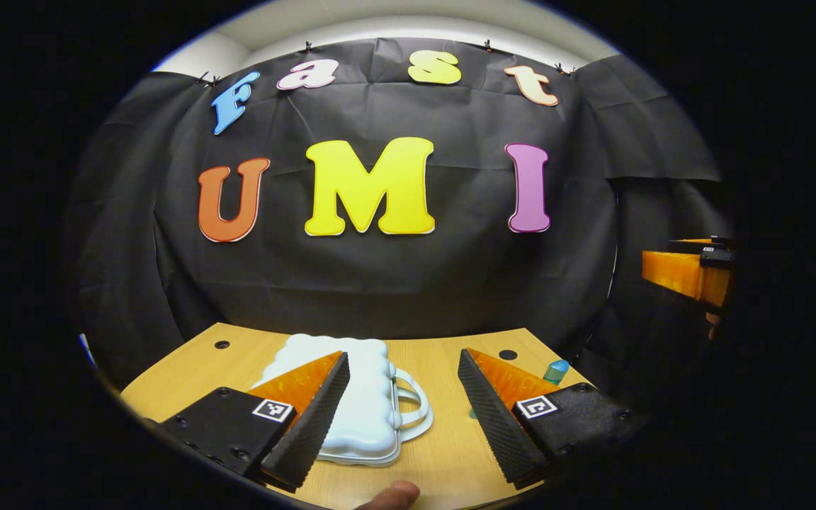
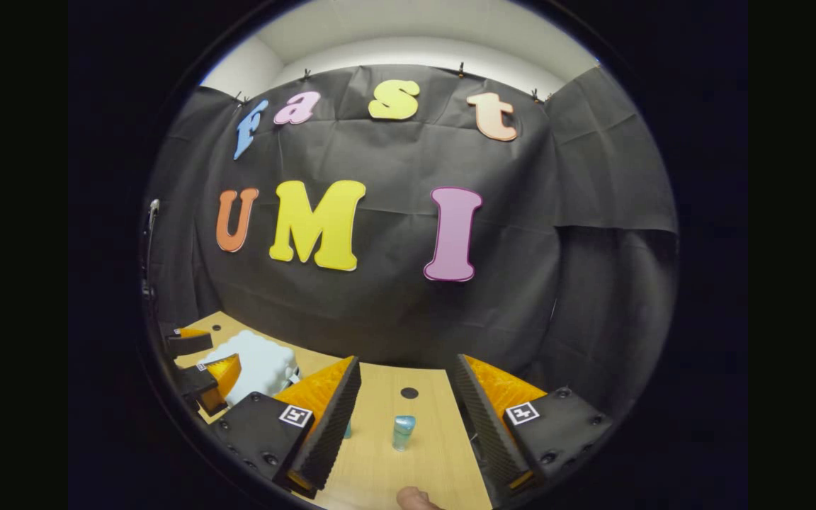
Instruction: First open the suitcase, pack the skin care products into it, and then close the suitcase.
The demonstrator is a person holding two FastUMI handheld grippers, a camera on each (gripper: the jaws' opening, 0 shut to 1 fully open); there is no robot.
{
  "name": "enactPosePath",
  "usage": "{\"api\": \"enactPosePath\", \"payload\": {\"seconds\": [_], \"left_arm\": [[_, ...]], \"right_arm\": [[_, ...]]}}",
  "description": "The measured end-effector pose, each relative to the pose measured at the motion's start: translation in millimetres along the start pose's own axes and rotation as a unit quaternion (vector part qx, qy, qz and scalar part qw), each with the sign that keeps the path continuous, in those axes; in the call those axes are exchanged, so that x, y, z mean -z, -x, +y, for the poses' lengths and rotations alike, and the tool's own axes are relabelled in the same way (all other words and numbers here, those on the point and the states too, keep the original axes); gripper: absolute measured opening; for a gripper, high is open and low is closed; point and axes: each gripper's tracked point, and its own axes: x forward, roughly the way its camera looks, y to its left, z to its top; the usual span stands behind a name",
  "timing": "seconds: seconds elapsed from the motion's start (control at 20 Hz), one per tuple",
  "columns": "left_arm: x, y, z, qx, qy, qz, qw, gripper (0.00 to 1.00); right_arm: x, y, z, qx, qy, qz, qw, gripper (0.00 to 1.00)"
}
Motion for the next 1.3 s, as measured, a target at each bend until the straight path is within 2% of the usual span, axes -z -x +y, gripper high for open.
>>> {"api": "enactPosePath", "payload": {"seconds": [0.15, 0.3, 0.4, 0.5, 0.65, 0.8, 0.9, 1.05, 1.1, 1.15, 1.2, 1.25, 1.3], "left_arm": [[18.7, -16.8, 7.1, -0.012, -0.035, 0.018, 0.999, 0.98], [50.3, -40.9, 7.2, -0.012, -0.126, 0.033, 0.991, 0.99], [78.1, -56.2, 1.1, -0.004, -0.202, 0.045, 0.978, 0.99], [105.9, -68.9, 2.9, -0.014, -0.298, 0.066, 0.952, 0.99], [140.2, -84.3, -6.1, -0.008, -0.421, 0.083, 0.903, 0.99], [167.4, -98.0, -3.7, -0.020, -0.497, 0.120, 0.859, 0.98], [170.9, -112.3, -5.5, -0.021, -0.535, 0.127, 0.835, 0.98], [168.1, -127.4, -8.4, -0.038, -0.609, 0.134, 0.781, 0.94], [172.3, -131.5, -8.4, -0.036, -0.625, 0.142, 0.767, 0.81], [179.0, -134.0, -7.5, -0.031, -0.636, 0.155, 0.755, 0.74], [185.0, -136.3, -4.0, -0.026, -0.643, 0.172, 0.746, 0.62], [189.7, -136.5, -1.8, -0.018, -0.646, 0.186, 0.740, 0.54], [189.4, -135.7, -0.6, -0.020, -0.653, 0.191, 0.733, 0.33]], "right_arm": [[7.1, -2.9, -5.6, 0.009, 0.013, 0.007, 1.000, 0.80], [13.8, -7.8, -25.2, 0.024, 0.005, 0.015, 1.000, 0.80], [14.8, -14.4, -47.6, 0.045, 0.003, 0.010, 0.999, 0.80], [22.1, -20.8, -70.1, 0.064, -0.001, 0.014, 0.998, 0.80], [36.6, -25.3, -95.4, 0.081, -0.014, 0.022, 0.996, 0.80], [55.2, -28.7, -110.4, 0.086, -0.019, 0.031, 0.996, 0.80], [68.8, -30.1, -115.0, 0.080, -0.014, 0.036, 0.996, 0.80], [85.4, -31.3, -123.2, 0.074, -0.008, 0.044, 0.996, 0.80], [89.9, -30.9, -125.0, 0.072, -0.011, 0.048, 0.996, 0.80], [92.6, -29.8, -127.6, 0.072, -0.014, 0.051, 0.996, 0.80], [94.0, -28.9, -129.4, 0.072, -0.017, 0.052, 0.996, 0.80], [94.8, -27.3, -131.0, 0.073, -0.018, 0.053, 0.996, 0.80], [95.1, -26.5, -131.2, 0.073, -0.020, 0.054, 0.996, 0.80]]}}
